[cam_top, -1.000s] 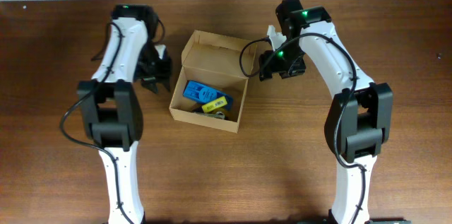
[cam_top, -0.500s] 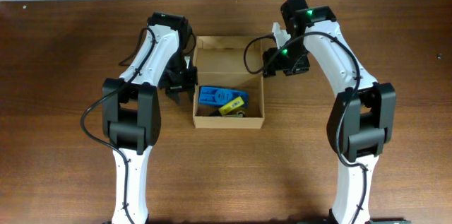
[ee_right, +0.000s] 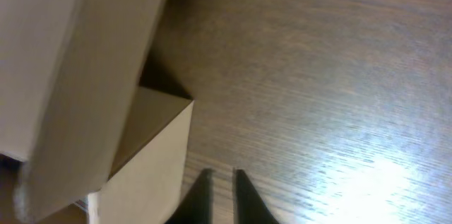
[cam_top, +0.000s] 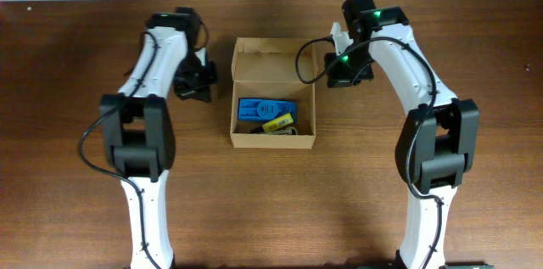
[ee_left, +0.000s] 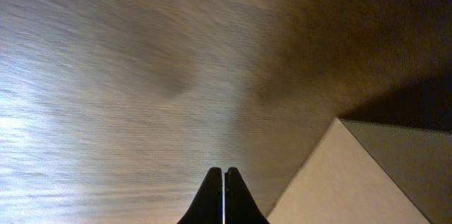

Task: Pack container
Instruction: 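Move both grippers to the box lid flaps on either side, then lift the lid with both grippers and fold it over the box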

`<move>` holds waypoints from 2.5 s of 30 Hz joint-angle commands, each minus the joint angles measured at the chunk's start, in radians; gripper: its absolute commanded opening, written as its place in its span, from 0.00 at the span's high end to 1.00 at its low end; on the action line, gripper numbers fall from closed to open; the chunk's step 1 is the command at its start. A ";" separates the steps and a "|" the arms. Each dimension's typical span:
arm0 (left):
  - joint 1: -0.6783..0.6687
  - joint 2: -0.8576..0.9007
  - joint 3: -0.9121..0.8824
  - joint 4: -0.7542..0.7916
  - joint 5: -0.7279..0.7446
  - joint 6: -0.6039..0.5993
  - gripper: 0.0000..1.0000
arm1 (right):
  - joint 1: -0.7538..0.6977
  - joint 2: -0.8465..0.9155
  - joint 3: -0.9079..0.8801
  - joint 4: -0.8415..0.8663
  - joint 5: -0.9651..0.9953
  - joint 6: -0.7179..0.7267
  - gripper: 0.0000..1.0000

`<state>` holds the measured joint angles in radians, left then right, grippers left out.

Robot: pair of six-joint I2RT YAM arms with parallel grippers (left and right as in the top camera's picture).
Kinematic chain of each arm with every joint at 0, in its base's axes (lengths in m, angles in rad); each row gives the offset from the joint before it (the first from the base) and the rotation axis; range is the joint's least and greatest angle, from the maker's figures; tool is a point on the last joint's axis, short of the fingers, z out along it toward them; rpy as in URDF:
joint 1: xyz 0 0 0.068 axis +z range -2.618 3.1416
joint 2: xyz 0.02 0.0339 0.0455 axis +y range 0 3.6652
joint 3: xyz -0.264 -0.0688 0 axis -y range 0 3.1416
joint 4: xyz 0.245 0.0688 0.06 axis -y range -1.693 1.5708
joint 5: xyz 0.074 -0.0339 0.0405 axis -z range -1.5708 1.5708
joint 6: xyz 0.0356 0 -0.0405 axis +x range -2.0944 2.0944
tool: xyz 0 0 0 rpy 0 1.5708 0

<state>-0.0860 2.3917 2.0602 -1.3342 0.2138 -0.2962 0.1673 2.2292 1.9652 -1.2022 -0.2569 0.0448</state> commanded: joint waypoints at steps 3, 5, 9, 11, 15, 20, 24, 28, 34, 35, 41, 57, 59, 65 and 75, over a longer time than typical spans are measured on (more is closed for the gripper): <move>0.059 -0.019 -0.004 0.044 0.088 0.005 0.98 | -0.052 0.005 -0.002 0.023 -0.045 0.023 0.96; 0.074 -0.019 -0.004 0.095 0.215 0.056 0.98 | -0.066 0.005 -0.002 0.047 -0.092 0.024 0.97; 0.089 -0.019 -0.004 0.201 0.443 0.065 0.98 | -0.090 0.005 -0.011 0.121 -0.216 0.063 0.96; 0.089 -0.019 -0.004 0.226 0.485 0.043 0.98 | -0.095 0.005 -0.024 0.157 -0.215 0.106 0.97; 0.091 -0.016 -0.004 0.231 0.505 0.002 0.99 | -0.096 0.020 -0.061 0.222 -0.212 0.177 0.96; 0.091 0.005 -0.004 0.251 0.547 -0.045 0.98 | -0.095 0.099 -0.071 0.217 -0.273 0.204 0.96; 0.091 0.054 -0.004 0.283 0.681 -0.048 0.98 | -0.095 0.153 -0.071 0.214 -0.362 0.200 0.96; 0.091 0.123 -0.004 0.332 0.816 -0.060 0.98 | -0.095 0.179 -0.073 0.219 -0.453 0.164 0.96; 0.090 0.205 -0.004 0.396 0.906 -0.108 0.98 | -0.093 0.190 -0.086 0.224 -0.550 0.107 0.96; 0.089 0.214 -0.004 0.404 0.909 -0.114 0.98 | -0.094 0.190 -0.086 0.223 -0.554 0.101 0.96; 0.086 0.246 -0.004 0.518 1.006 -0.163 0.98 | -0.094 0.196 -0.086 0.236 -0.594 0.066 0.97; 0.061 0.247 0.069 0.881 1.268 -0.347 0.98 | -0.096 0.187 -0.085 0.399 -0.850 0.031 0.96; 0.061 0.246 0.101 0.881 1.271 -0.347 0.98 | -0.097 0.171 -0.085 0.399 -0.866 0.011 0.97; 0.060 0.246 0.207 0.880 1.313 -0.347 0.98 | -0.095 0.097 -0.077 0.395 -0.869 -0.031 0.96; 0.043 0.243 0.302 0.853 1.305 -0.348 0.98 | -0.095 -0.018 -0.074 0.384 -0.844 -0.031 0.96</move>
<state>-0.0357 2.6270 2.3425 -0.4709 1.5040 -0.6449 0.0742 2.2669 1.8828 -0.8097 -1.0855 0.0338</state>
